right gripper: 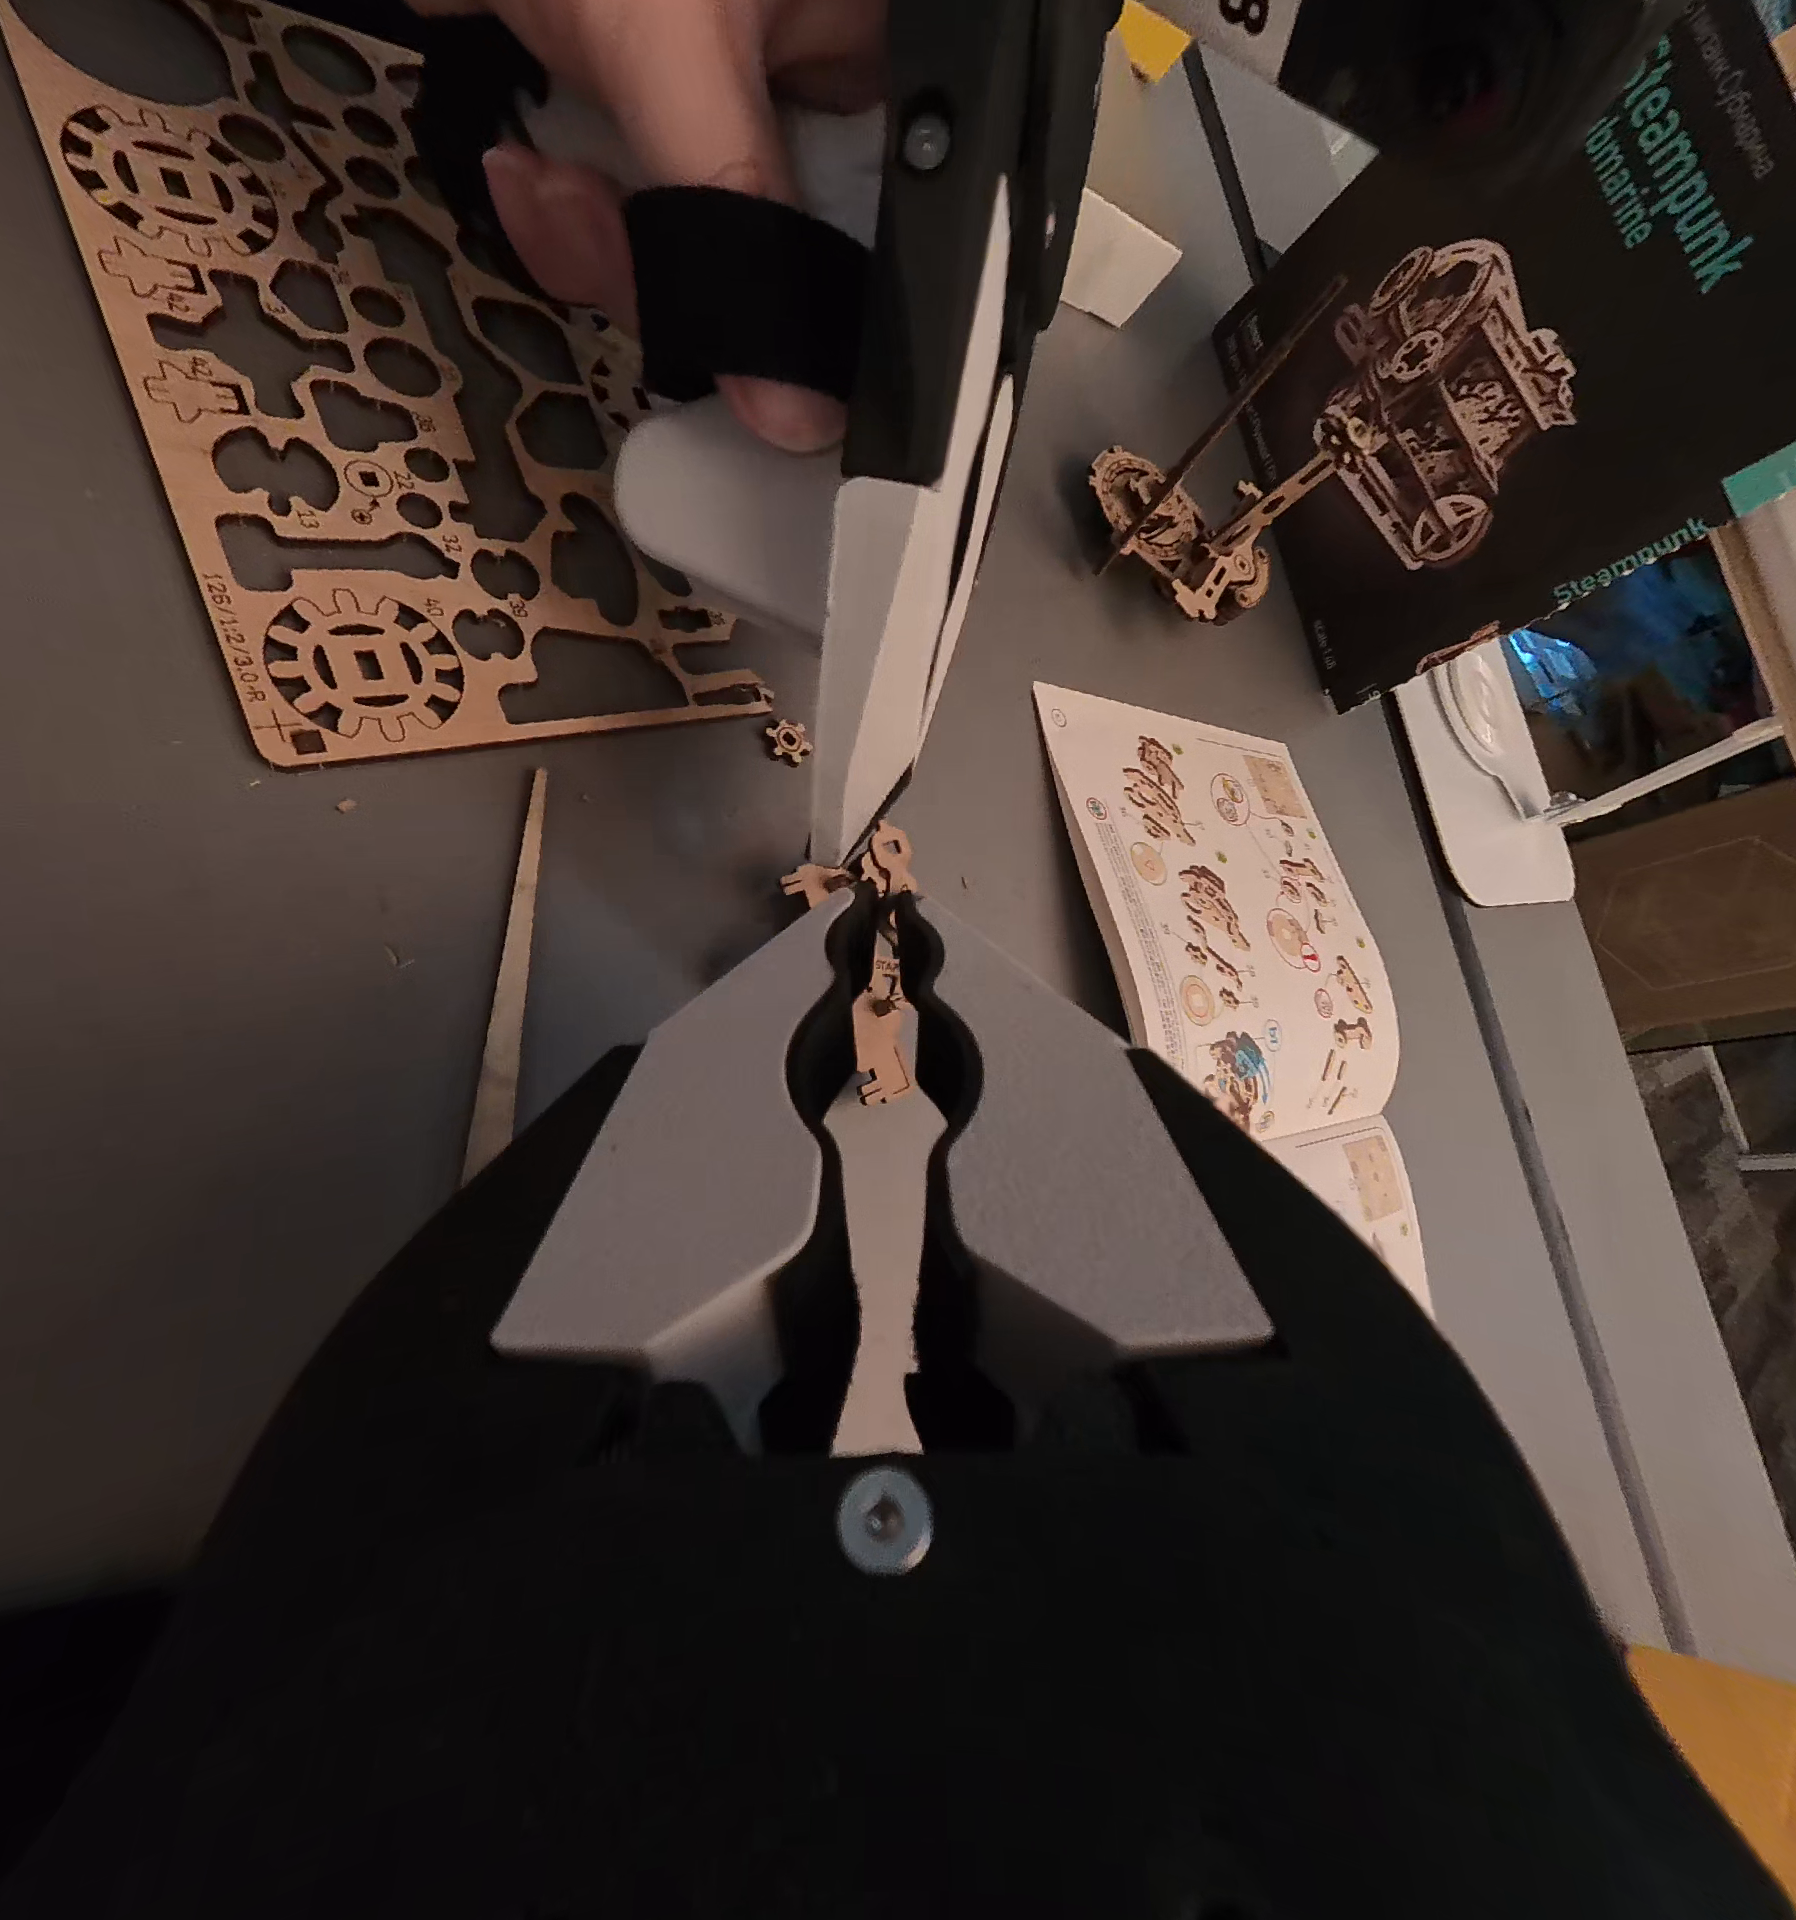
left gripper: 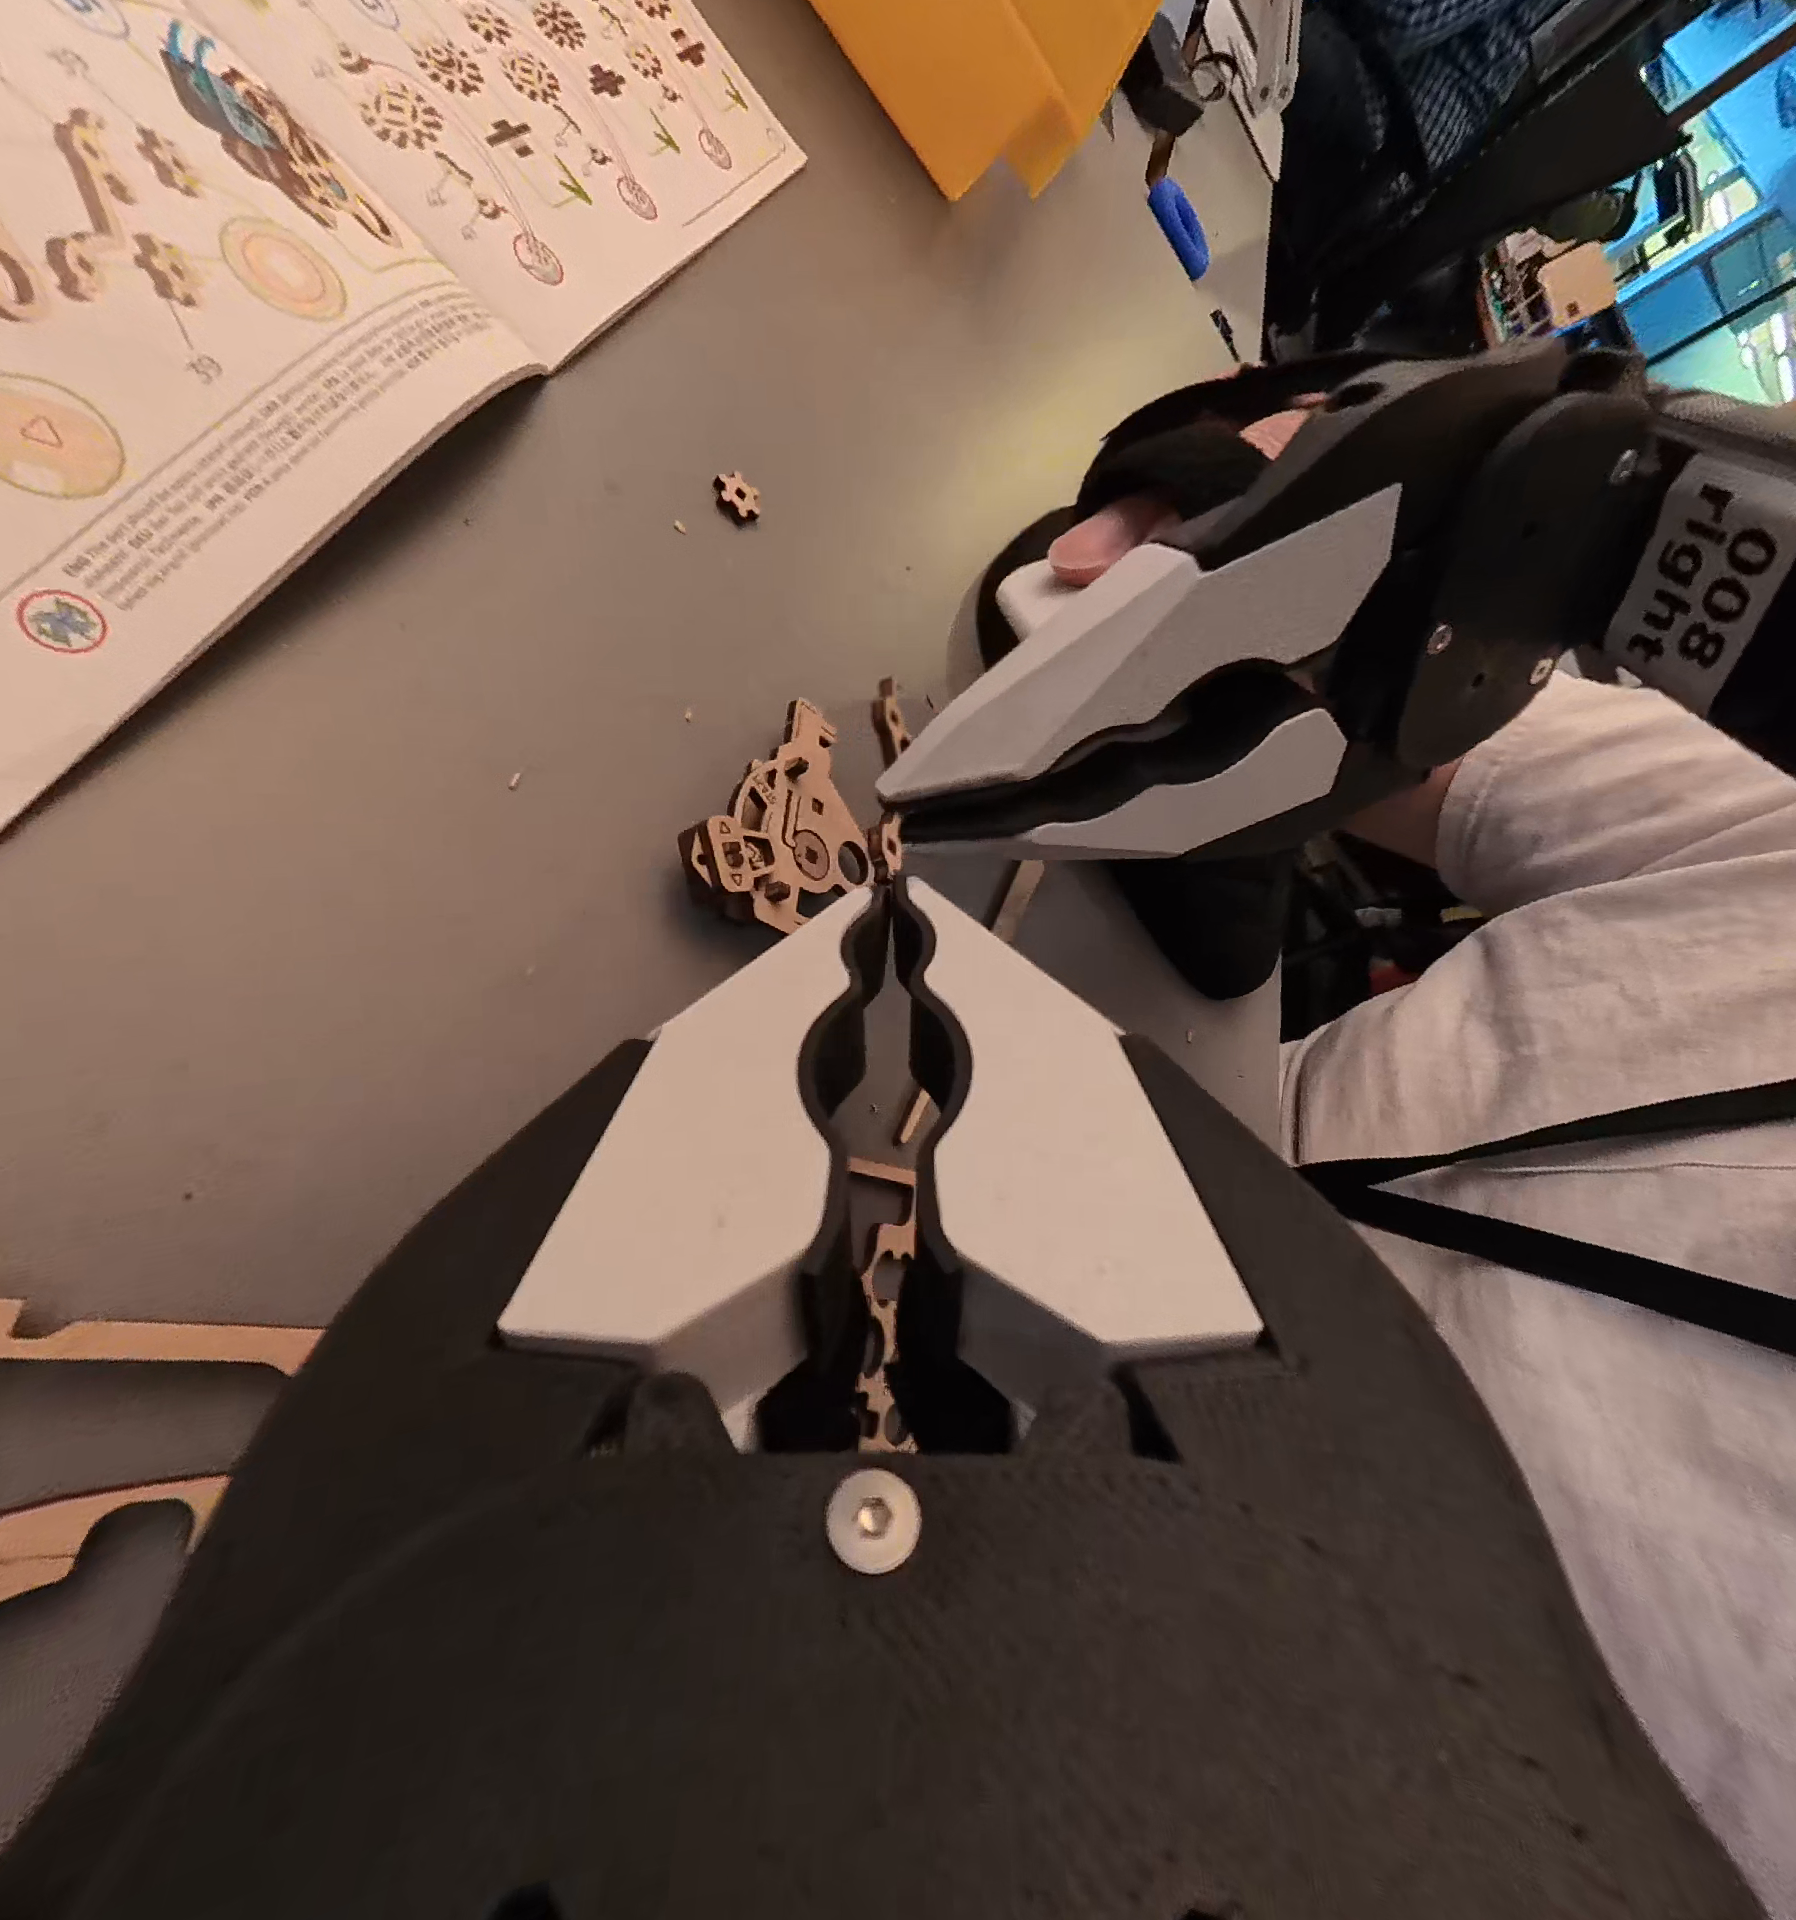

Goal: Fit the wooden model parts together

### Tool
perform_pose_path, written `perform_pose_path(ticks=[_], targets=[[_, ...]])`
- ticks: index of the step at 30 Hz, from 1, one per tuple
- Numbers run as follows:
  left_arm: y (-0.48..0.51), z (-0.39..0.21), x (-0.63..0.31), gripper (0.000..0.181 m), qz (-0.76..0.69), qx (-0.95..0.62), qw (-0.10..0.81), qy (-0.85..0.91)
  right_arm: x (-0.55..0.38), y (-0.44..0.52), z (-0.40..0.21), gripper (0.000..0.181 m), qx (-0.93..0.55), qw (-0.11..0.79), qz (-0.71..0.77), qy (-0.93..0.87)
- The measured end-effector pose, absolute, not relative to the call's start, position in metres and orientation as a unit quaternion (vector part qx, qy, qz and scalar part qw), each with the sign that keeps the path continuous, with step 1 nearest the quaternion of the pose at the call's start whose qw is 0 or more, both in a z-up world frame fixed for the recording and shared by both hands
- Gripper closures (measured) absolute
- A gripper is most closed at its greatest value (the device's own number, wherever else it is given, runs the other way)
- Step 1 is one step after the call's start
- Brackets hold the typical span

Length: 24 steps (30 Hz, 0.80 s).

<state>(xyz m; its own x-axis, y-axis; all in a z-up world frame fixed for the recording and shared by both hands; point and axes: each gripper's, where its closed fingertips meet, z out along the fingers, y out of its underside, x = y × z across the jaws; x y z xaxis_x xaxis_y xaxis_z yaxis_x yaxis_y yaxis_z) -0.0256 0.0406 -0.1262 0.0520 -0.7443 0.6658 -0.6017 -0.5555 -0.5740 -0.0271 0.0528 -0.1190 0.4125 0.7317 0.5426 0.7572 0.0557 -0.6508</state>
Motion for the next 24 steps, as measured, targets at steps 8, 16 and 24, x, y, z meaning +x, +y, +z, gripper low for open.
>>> perform_pose_path(ticks=[8, 16, 24], targets=[[0.0424, -0.129, -0.0299, 0.176, -0.514, -0.731, 0.039, 0.446, -0.0288, 0.0512, -0.1245, 0.18, -0.689, 0.474, -0.013, -0.548], [0.0402, -0.1317, -0.0296, 0.181, -0.523, -0.736, 0.02, 0.43, -0.0294, 0.0513, -0.127, 0.181, -0.681, 0.473, -0.027, -0.559], [0.0384, -0.1226, -0.0316, 0.181, -0.563, -0.722, -0.009, 0.402, -0.0293, 0.0529, -0.1243, 0.172, -0.677, 0.486, 0.001, -0.552]])
